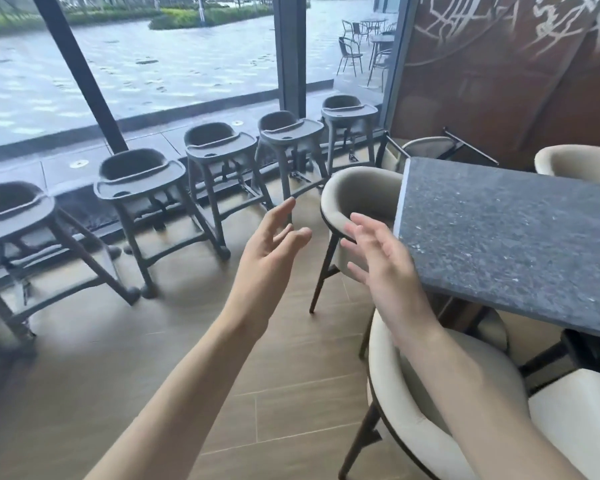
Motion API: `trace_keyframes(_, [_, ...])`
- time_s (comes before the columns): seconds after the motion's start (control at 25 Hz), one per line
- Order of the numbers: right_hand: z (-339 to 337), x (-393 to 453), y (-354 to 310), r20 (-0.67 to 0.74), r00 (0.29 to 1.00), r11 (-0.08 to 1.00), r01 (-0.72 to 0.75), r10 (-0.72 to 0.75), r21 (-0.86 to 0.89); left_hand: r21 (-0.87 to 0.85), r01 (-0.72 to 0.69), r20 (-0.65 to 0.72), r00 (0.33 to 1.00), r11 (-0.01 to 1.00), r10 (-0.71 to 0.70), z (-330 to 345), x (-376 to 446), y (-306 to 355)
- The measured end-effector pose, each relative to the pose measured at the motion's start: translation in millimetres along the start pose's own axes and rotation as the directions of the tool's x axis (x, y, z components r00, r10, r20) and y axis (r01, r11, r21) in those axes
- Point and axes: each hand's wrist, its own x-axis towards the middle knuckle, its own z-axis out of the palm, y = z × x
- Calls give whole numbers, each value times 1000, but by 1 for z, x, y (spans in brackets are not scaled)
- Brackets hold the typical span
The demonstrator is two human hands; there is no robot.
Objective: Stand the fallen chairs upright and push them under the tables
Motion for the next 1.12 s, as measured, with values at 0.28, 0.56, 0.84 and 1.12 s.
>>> trace_keyframes(0.28, [101, 76, -3, 25, 1000, 999, -12, 11, 31, -41, 16, -89, 996, 999, -20, -121, 77, 1])
trace_keyframes(0.56, [143, 163, 9, 28, 997, 994, -69, 67, 79, -66, 58, -29, 998, 996, -60, -182, 157, -29])
trace_keyframes(0.84, [171, 303, 17, 49, 994, 985, -103, 97, 140, -64, 28, 1, 1000, 998, -28, -188, 307, -42])
trace_keyframes(1.12, [172, 474, 0, 72, 996, 987, -65, 55, 148, -82, -37, 47, 998, 996, 41, -167, 493, -26])
